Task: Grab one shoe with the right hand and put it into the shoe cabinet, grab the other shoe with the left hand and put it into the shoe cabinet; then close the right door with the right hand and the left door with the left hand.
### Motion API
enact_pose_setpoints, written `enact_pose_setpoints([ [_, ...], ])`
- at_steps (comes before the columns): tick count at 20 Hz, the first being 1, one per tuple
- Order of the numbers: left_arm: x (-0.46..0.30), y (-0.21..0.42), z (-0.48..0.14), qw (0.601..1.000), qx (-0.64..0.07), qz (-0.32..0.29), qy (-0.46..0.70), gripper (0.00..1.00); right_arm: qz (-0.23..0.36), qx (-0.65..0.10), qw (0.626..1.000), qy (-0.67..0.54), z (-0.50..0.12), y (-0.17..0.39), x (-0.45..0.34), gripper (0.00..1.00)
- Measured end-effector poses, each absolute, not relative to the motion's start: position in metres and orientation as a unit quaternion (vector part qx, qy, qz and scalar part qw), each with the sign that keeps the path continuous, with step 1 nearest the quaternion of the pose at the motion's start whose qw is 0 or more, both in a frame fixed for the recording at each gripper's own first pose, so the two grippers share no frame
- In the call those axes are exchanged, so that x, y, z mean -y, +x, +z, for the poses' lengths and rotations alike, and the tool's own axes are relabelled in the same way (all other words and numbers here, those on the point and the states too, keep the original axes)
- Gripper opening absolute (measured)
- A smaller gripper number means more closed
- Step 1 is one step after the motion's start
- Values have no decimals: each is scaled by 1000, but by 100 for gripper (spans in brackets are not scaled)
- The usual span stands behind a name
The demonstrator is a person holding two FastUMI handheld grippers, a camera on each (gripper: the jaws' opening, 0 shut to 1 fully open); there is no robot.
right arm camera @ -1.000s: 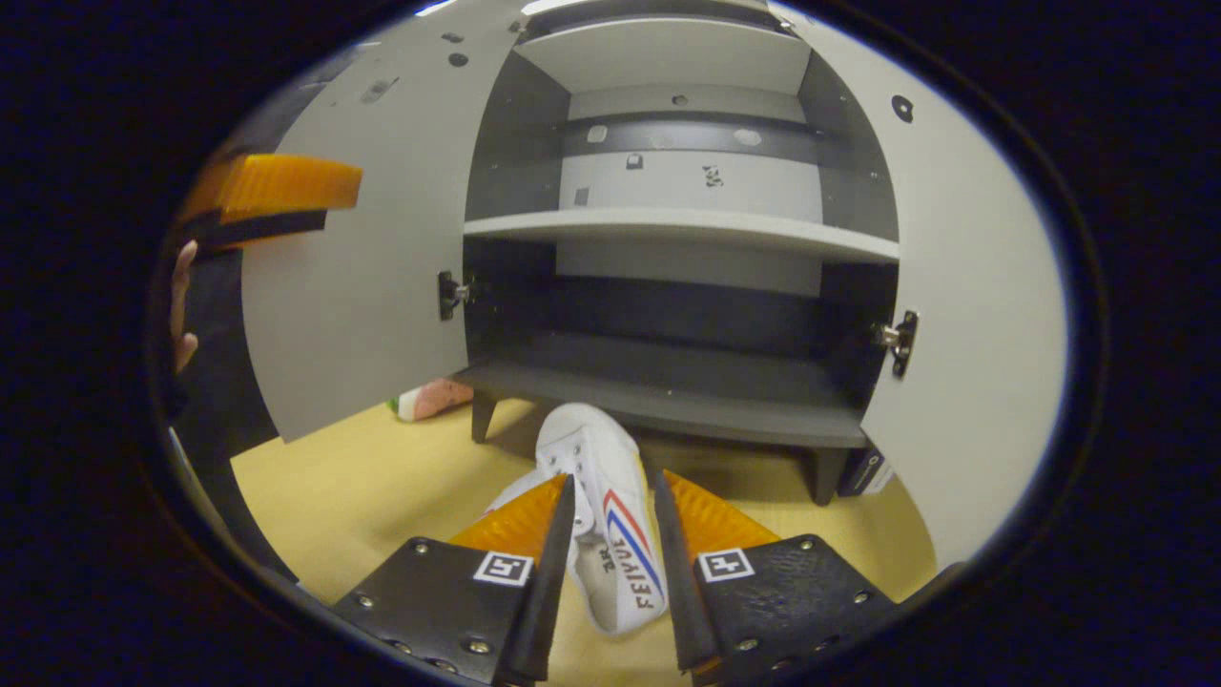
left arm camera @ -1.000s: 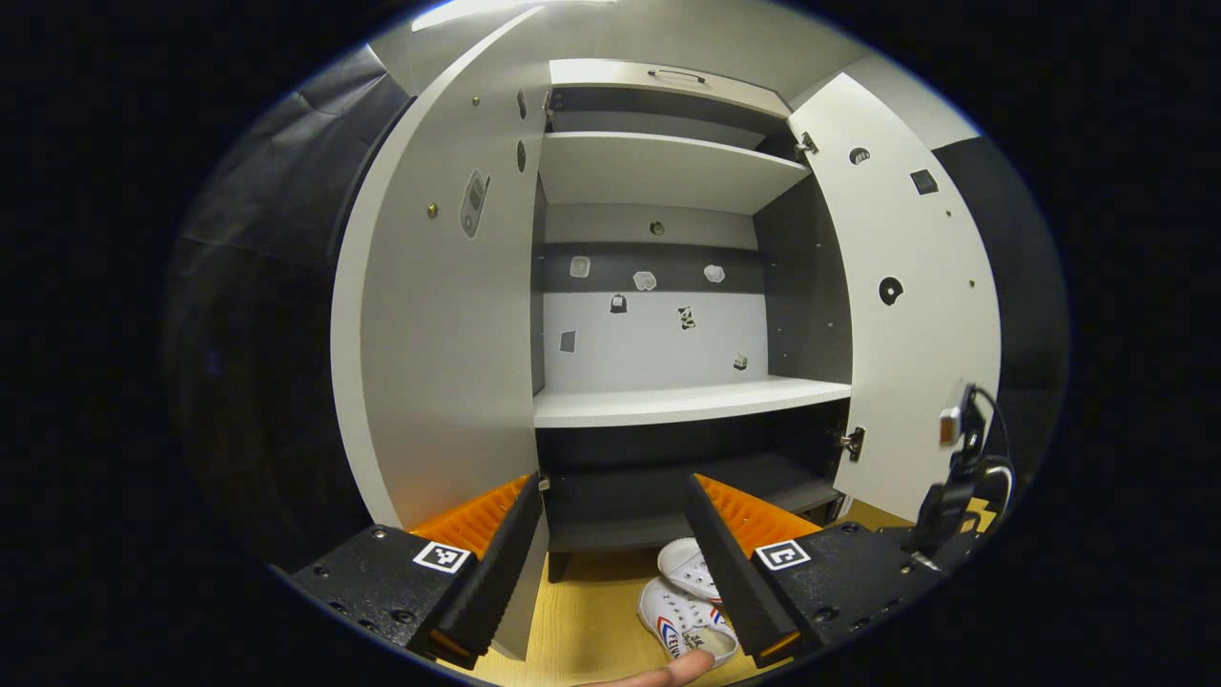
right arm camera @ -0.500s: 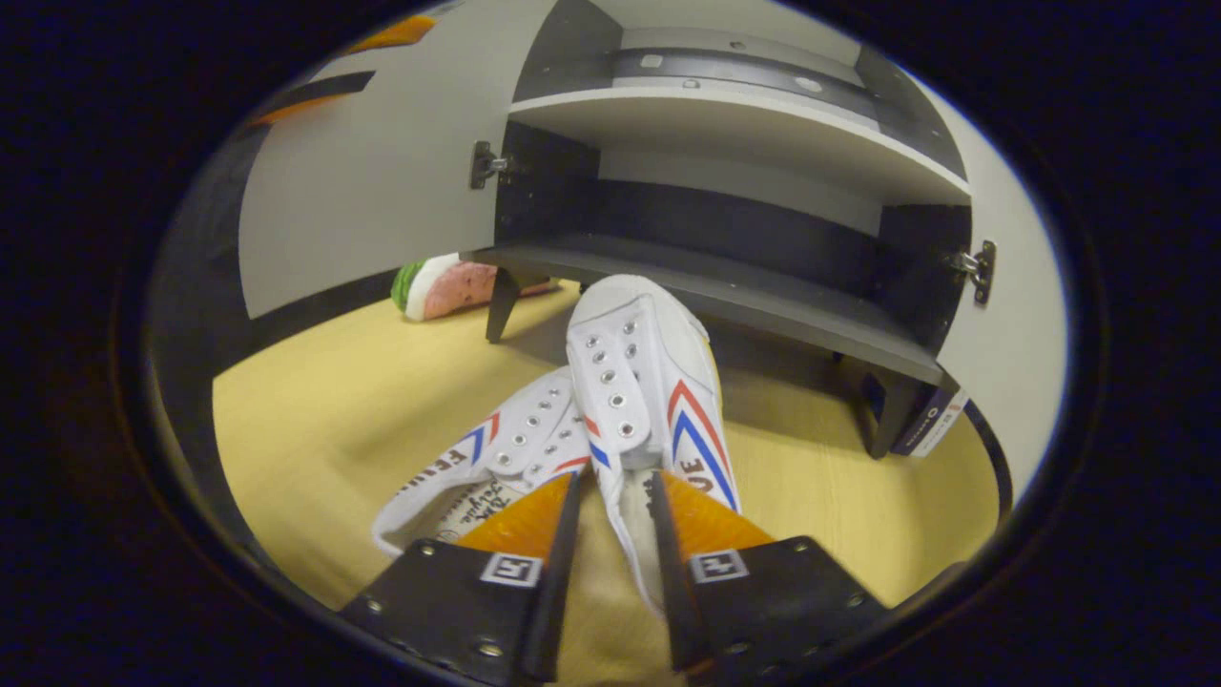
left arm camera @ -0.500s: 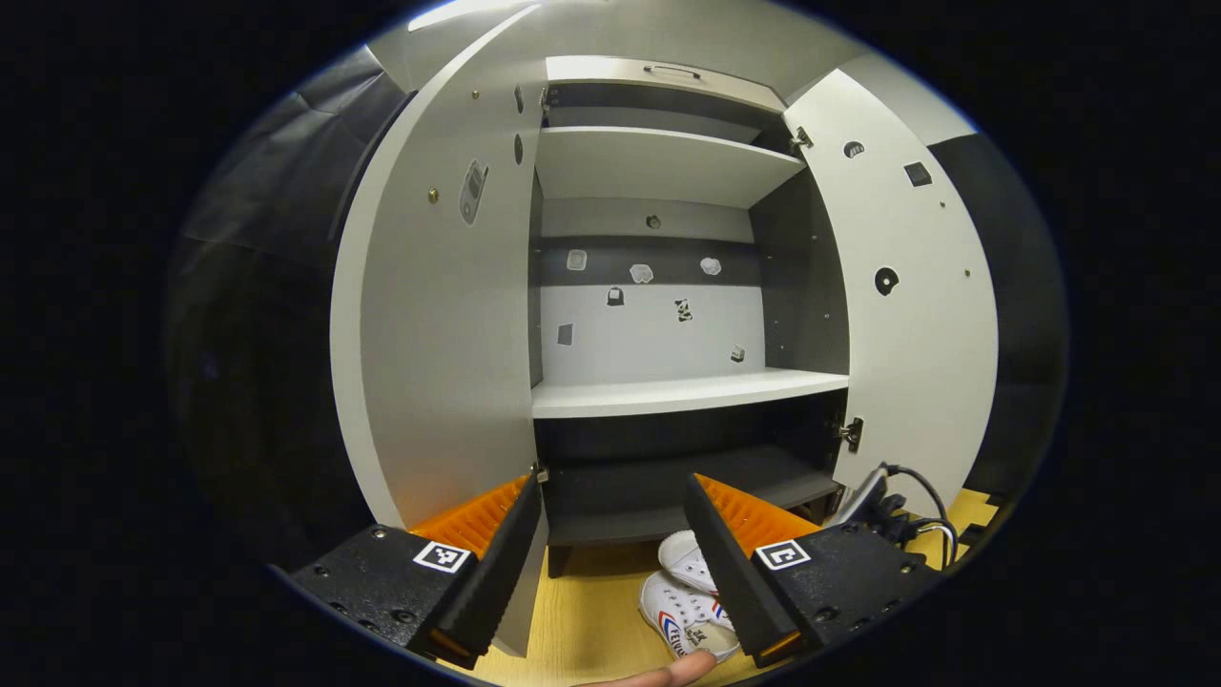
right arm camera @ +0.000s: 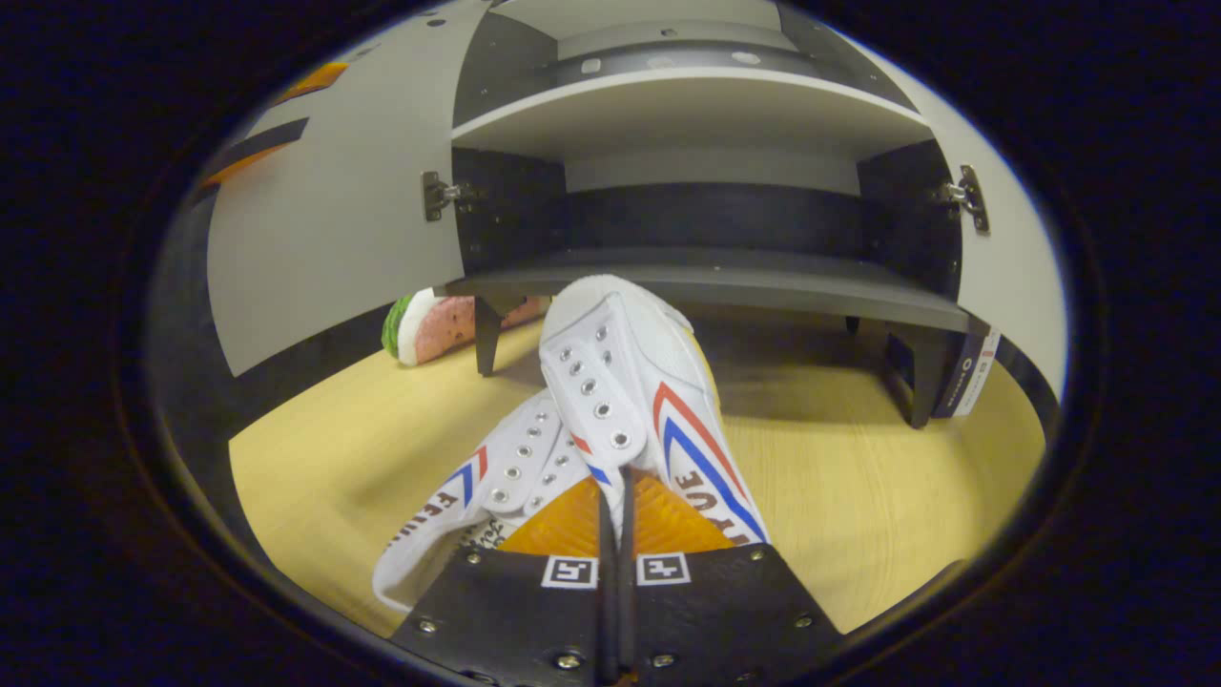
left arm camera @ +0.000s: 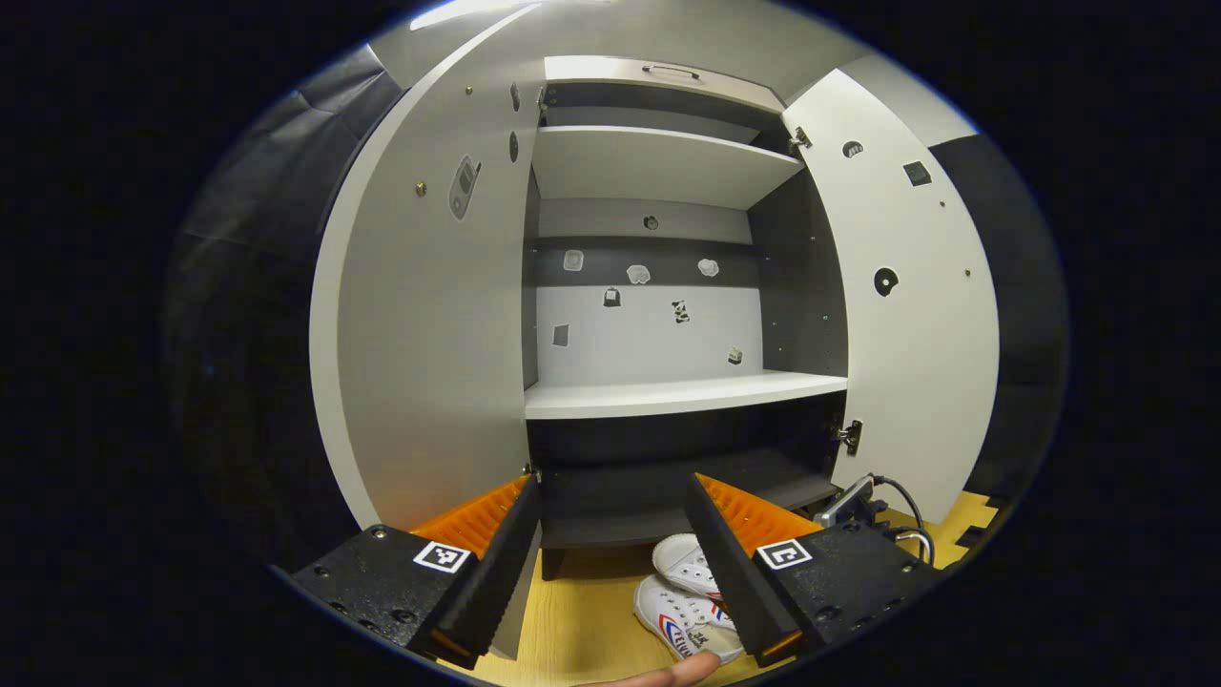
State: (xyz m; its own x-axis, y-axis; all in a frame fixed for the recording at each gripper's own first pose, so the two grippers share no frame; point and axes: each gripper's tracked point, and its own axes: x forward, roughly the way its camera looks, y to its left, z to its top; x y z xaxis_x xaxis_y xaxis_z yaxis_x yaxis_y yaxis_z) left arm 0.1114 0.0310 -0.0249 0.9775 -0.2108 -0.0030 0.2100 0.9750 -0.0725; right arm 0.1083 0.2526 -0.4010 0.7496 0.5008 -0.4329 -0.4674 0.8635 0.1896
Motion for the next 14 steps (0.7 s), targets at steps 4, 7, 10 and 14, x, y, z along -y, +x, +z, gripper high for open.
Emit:
enact_pose_setpoints([
  [4,-31,100,-20,994,1,-107,-31,93,270,-242,927,93,-401,105,-255,0],
  [7,-34,94,-20,994,-1,-105,-27,93,318,-217,908,166,-383,97,-272,0],
  [10,-38,87,-14,995,3,-98,-16,93,323,-183,915,161,-364,92,-268,0],
  [14,-39,77,-7,995,10,-98,-17,93,336,-173,901,212,-342,78,-260,0],
])
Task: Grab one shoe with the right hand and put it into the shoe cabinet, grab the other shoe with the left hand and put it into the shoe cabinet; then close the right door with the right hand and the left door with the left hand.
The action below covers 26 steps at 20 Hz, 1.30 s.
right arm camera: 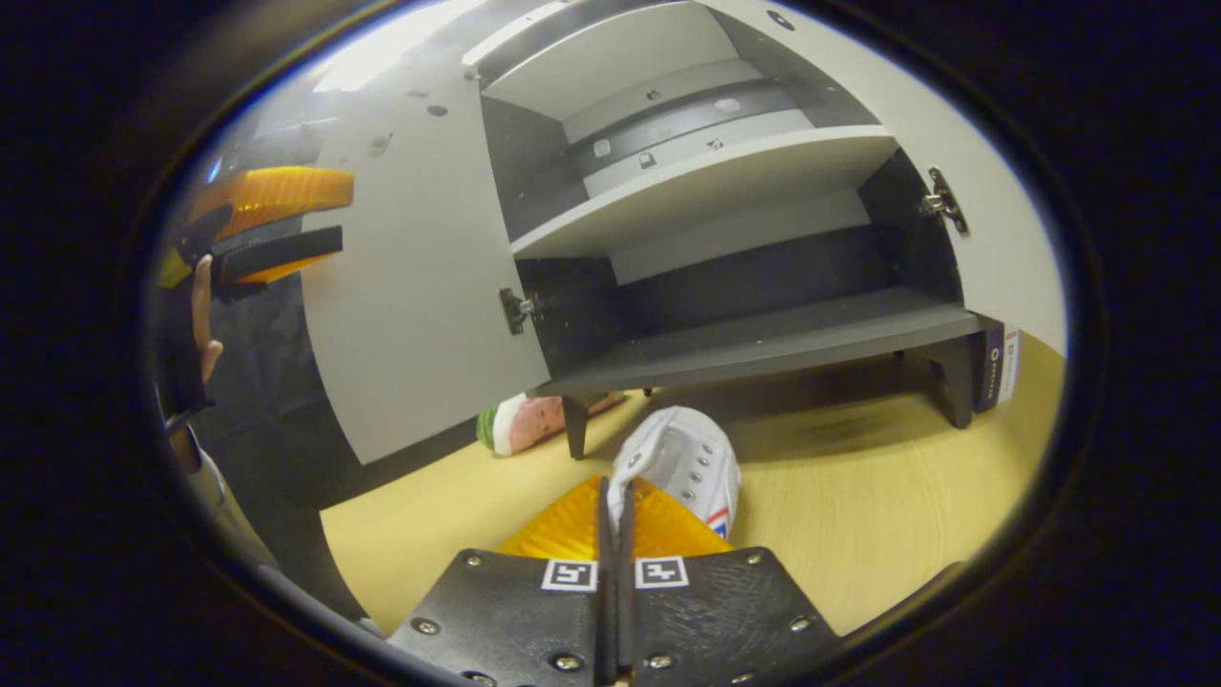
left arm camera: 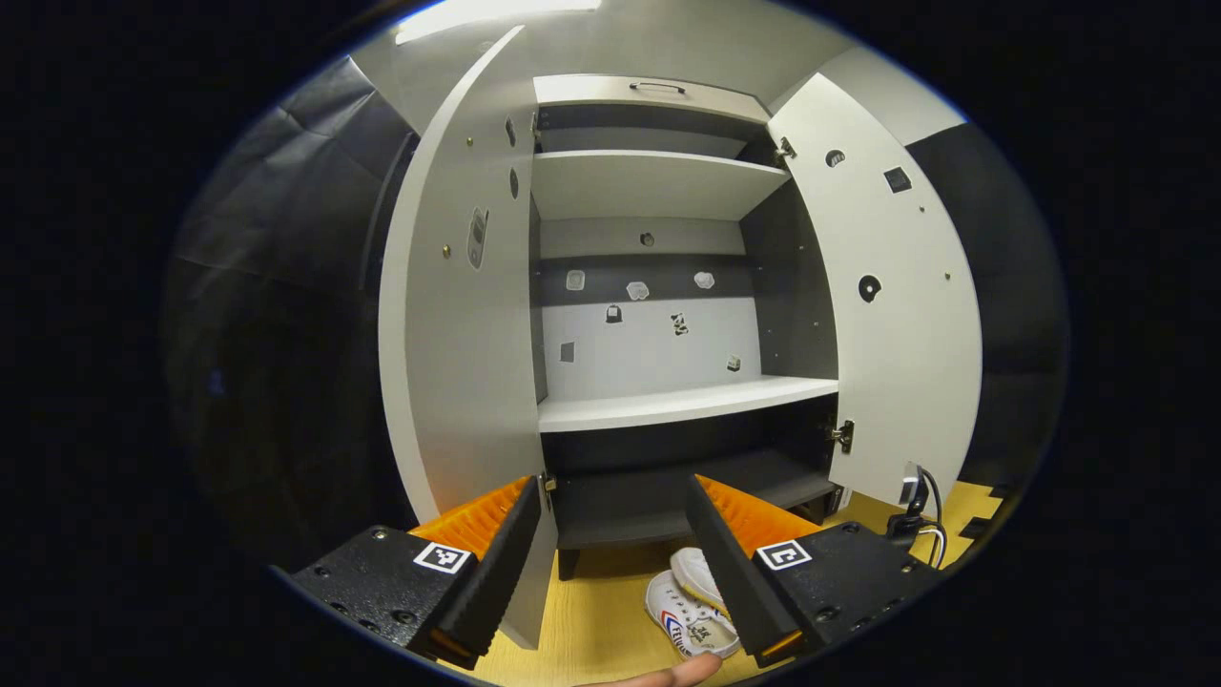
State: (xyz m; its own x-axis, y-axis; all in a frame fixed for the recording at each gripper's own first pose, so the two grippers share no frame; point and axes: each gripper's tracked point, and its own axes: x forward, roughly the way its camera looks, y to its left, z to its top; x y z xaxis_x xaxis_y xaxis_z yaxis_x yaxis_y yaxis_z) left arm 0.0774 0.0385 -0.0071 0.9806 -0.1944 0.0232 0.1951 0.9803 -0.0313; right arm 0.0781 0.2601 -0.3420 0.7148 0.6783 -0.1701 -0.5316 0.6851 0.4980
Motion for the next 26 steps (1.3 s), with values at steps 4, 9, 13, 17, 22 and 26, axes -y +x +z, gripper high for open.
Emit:
enact_pose_setpoints([
  [4,-31,72,-9,994,5,-105,-17,93,336,-202,868,305,-338,66,-252,0],
  [9,-32,65,-8,994,7,-109,-19,93,331,-170,870,324,-285,57,-239,0],
  [13,-34,60,-6,993,14,-115,-28,93,322,-119,886,312,-217,69,-227,0],
  [17,-30,61,-10,991,15,-127,-36,93,290,-77,909,289,-151,111,-211,0],
  [22,-22,74,-23,989,-3,-138,-45,93,236,-33,945,225,-79,169,-185,0],
  [26,-14,88,-32,988,-9,-146,-45,94,209,-4,960,186,-30,231,-168,0],
])
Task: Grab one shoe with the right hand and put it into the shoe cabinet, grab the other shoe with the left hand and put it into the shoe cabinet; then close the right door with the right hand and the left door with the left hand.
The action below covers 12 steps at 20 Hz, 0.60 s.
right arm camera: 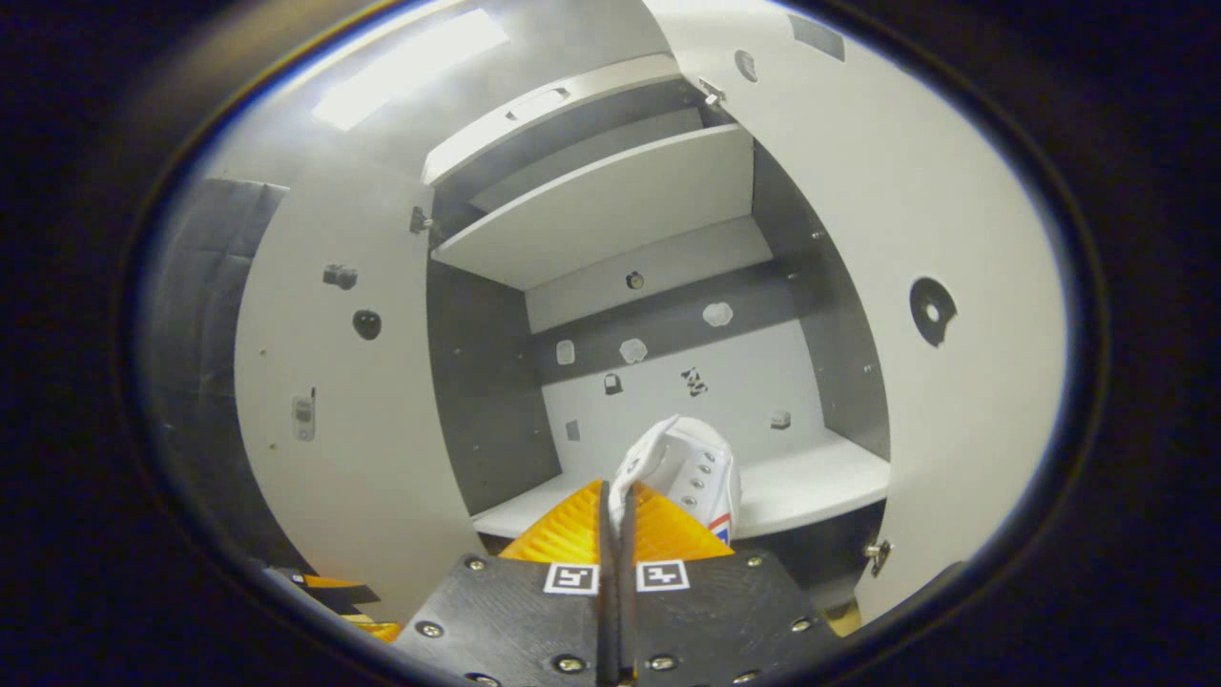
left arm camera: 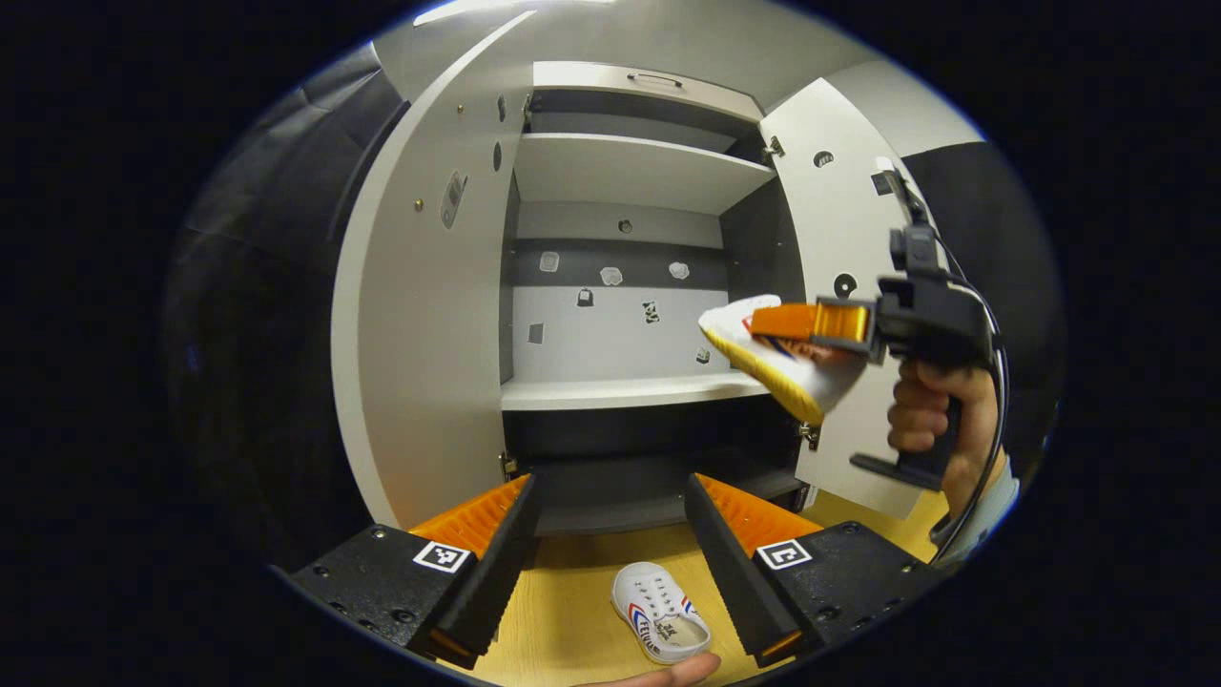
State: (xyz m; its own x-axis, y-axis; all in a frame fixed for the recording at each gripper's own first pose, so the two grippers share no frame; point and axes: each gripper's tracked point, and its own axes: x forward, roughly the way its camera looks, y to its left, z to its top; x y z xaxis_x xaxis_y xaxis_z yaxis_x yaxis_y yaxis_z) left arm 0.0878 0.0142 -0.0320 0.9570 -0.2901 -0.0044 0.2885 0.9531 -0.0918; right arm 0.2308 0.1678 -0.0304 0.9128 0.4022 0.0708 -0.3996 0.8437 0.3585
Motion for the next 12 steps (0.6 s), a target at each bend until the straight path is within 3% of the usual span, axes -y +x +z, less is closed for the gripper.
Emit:
enact_pose_setpoints([
  [5,-4,103,-51,987,-27,-153,-51,94,158,-28,982,101,-31,336,-153,0],
  [12,0,107,-72,987,-48,-147,-39,94,117,-112,987,3,-92,436,-147,0],
])
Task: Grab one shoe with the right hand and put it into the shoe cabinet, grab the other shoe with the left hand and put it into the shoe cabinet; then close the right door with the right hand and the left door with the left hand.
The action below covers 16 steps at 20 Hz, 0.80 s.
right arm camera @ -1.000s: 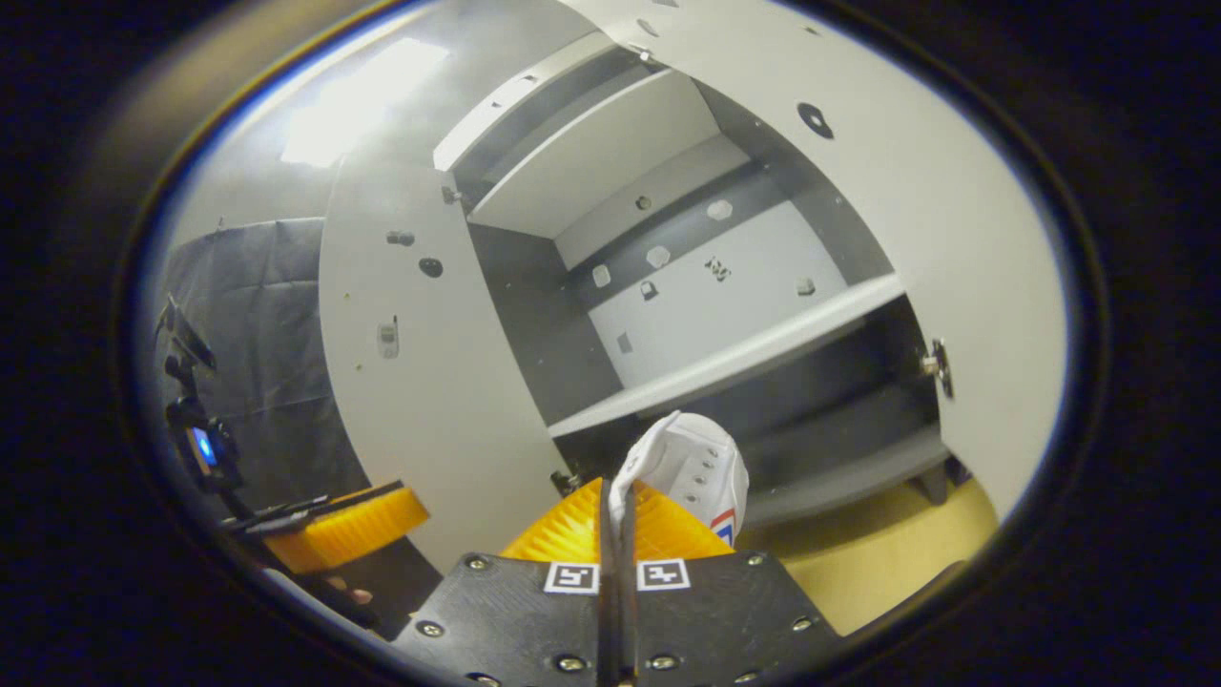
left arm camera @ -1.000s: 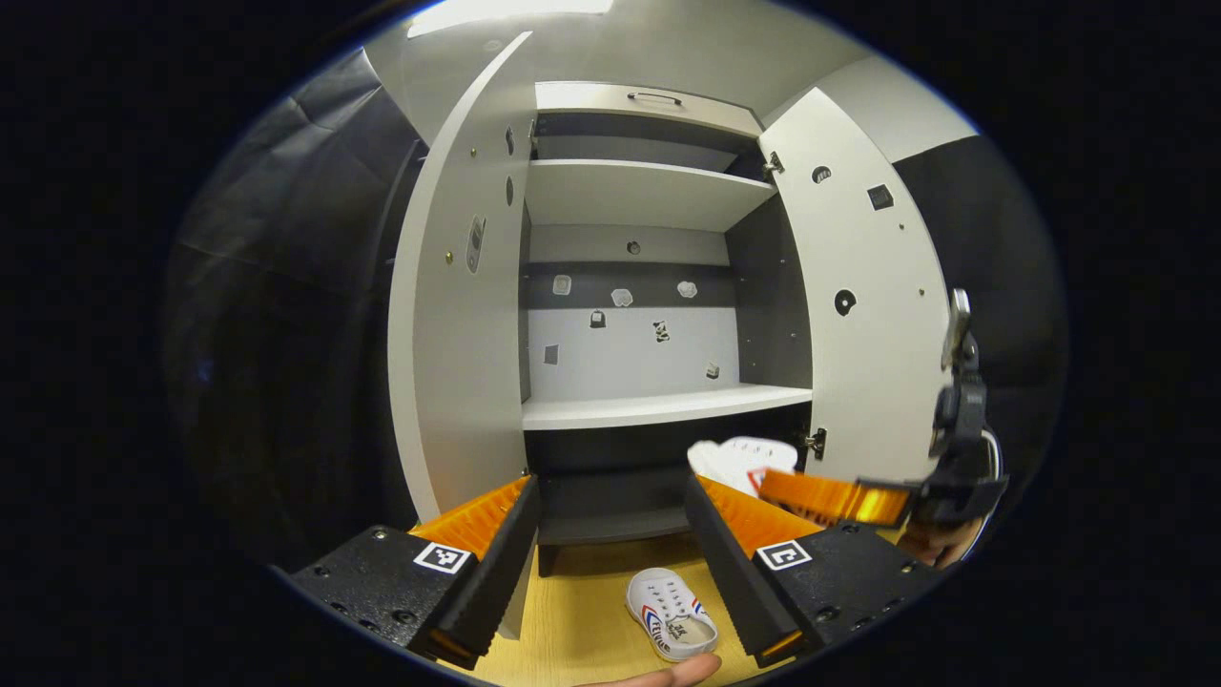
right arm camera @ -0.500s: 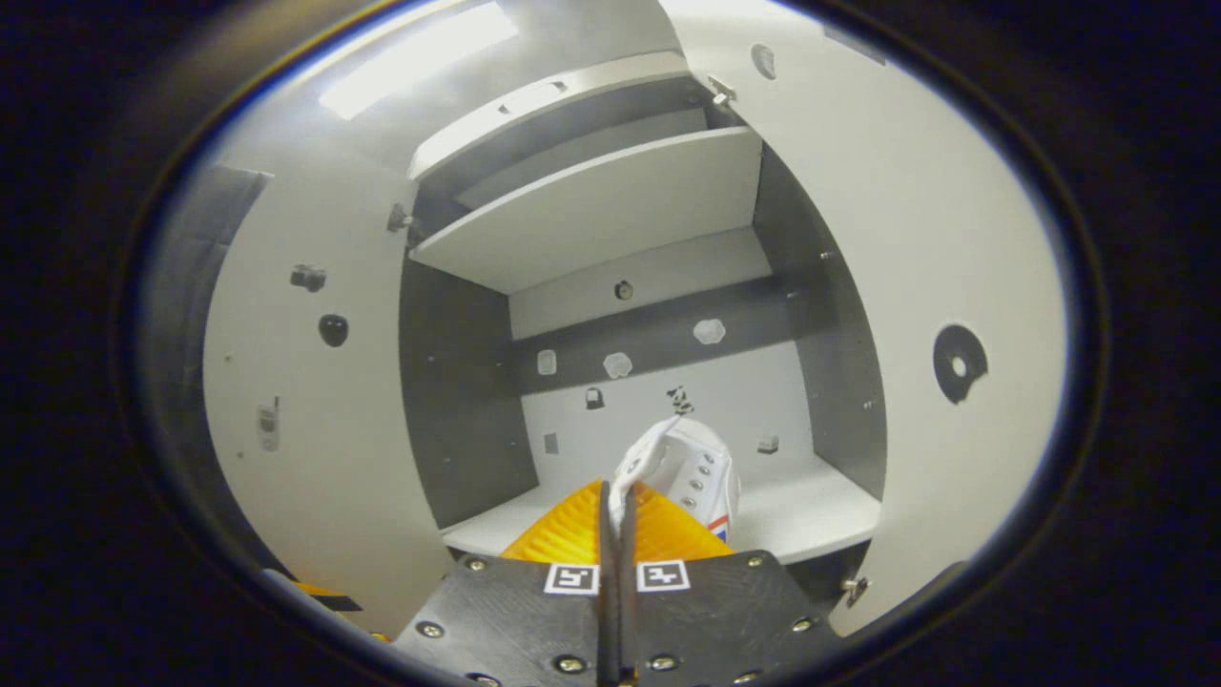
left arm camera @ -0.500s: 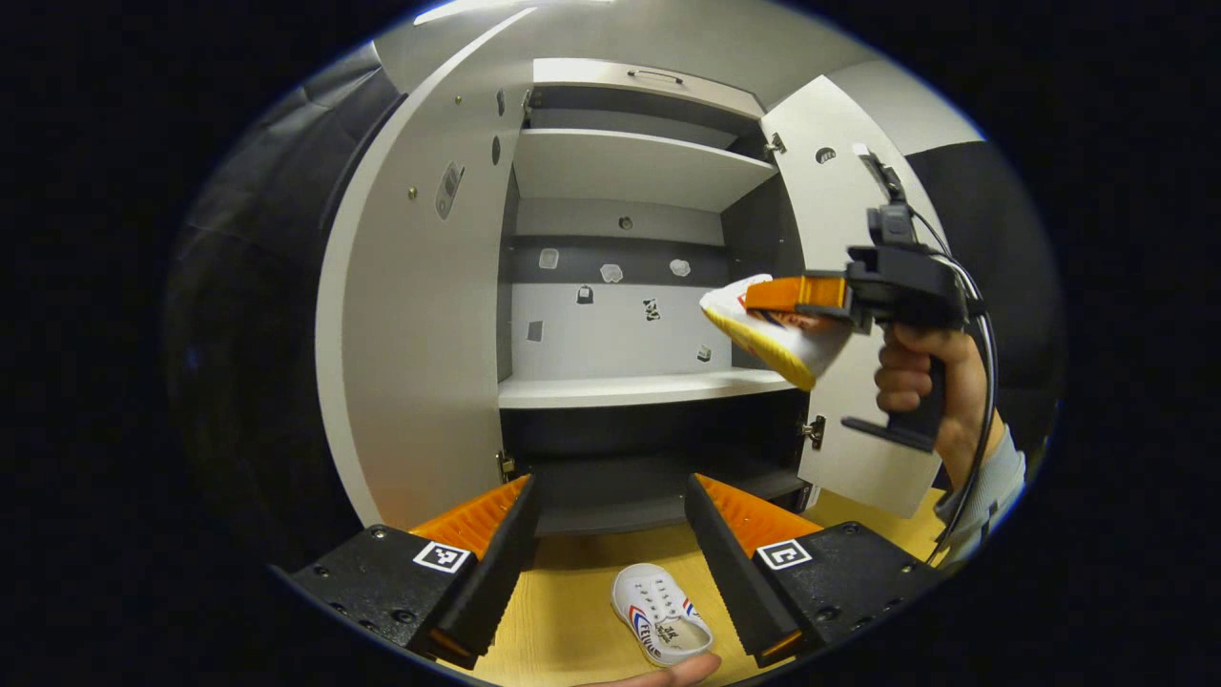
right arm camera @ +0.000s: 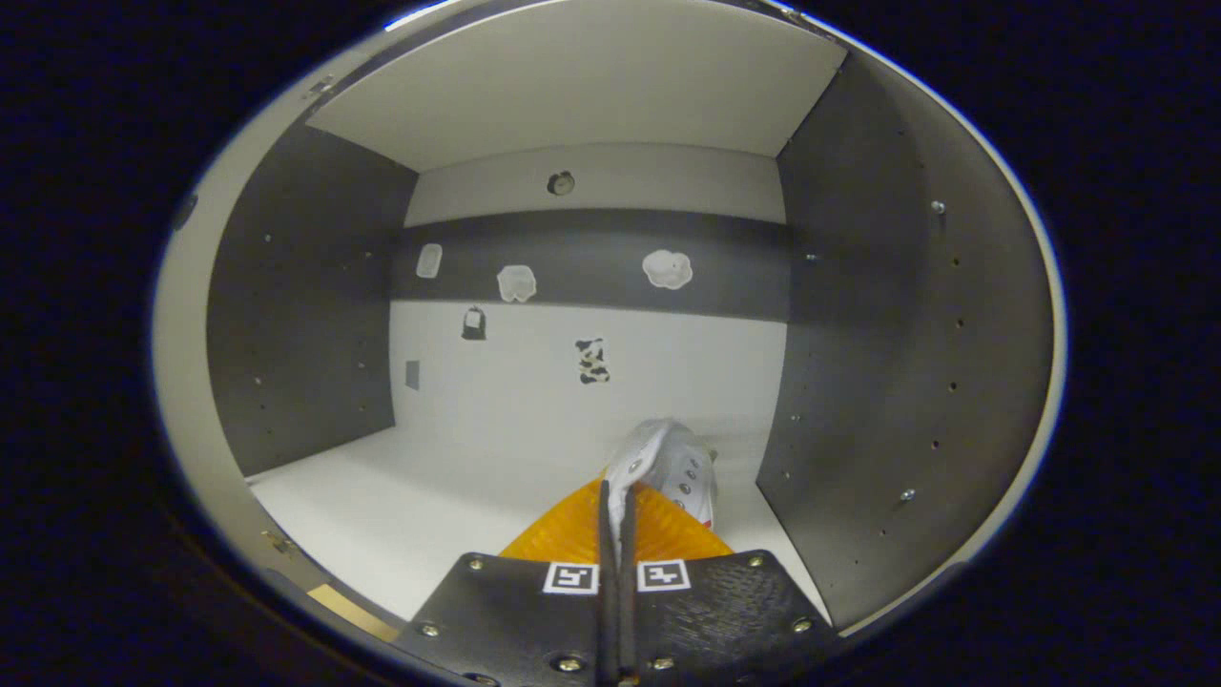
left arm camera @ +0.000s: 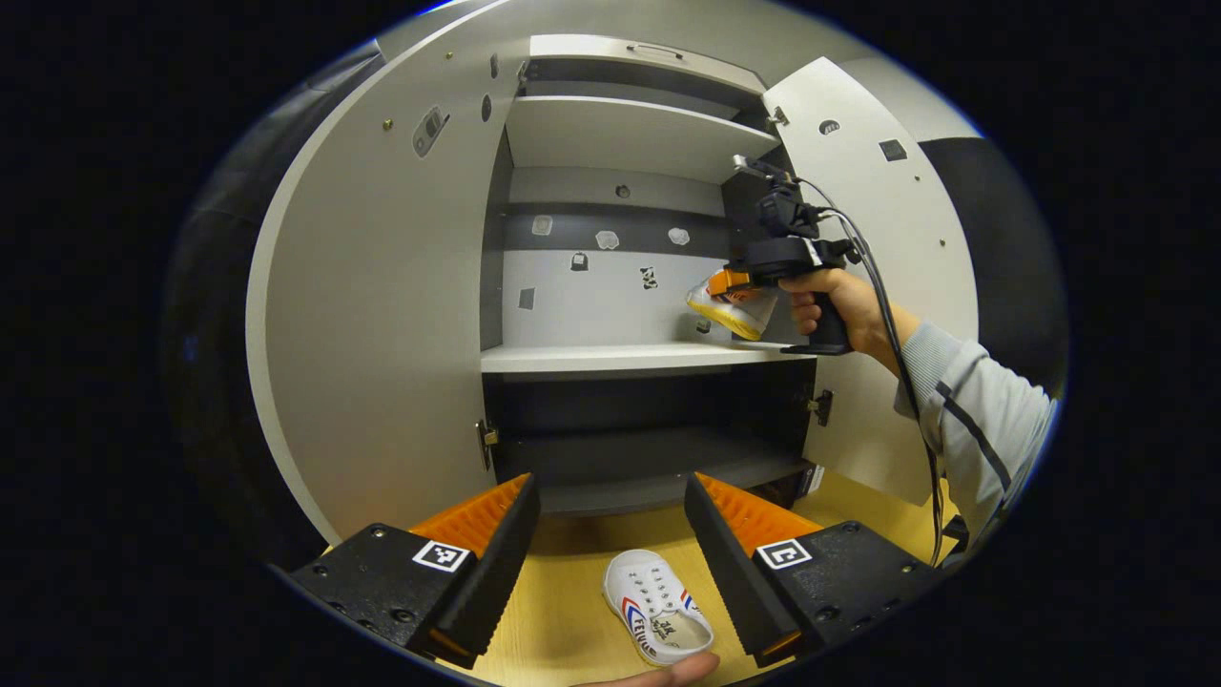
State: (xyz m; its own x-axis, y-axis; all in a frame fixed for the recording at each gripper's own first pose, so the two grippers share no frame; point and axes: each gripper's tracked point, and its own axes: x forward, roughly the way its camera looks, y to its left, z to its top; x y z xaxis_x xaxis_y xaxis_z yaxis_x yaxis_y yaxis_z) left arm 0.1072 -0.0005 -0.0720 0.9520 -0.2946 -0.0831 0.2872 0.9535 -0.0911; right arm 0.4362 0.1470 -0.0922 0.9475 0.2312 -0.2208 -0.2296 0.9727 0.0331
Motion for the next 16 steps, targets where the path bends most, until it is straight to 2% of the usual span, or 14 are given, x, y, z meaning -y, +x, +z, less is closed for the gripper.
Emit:
enact_pose_setpoints([
  [2,-2,107,-74,988,-51,-140,-34,94,106,-134,985,-8,-107,444,-145,1],
  [5,-10,109,-81,989,-59,-130,-39,94,81,-136,987,41,-104,441,-137,6],
  [6,-11,108,-85,989,-66,-128,-42,94,92,-122,987,49,-91,430,-140,29],
  [9,-9,110,-103,986,-87,-130,-57,94,78,-76,994,11,-67,398,-130,98],
  [16,10,111,-185,972,-186,-133,-59,94,93,-9,995,14,-25,264,-137,99],
])
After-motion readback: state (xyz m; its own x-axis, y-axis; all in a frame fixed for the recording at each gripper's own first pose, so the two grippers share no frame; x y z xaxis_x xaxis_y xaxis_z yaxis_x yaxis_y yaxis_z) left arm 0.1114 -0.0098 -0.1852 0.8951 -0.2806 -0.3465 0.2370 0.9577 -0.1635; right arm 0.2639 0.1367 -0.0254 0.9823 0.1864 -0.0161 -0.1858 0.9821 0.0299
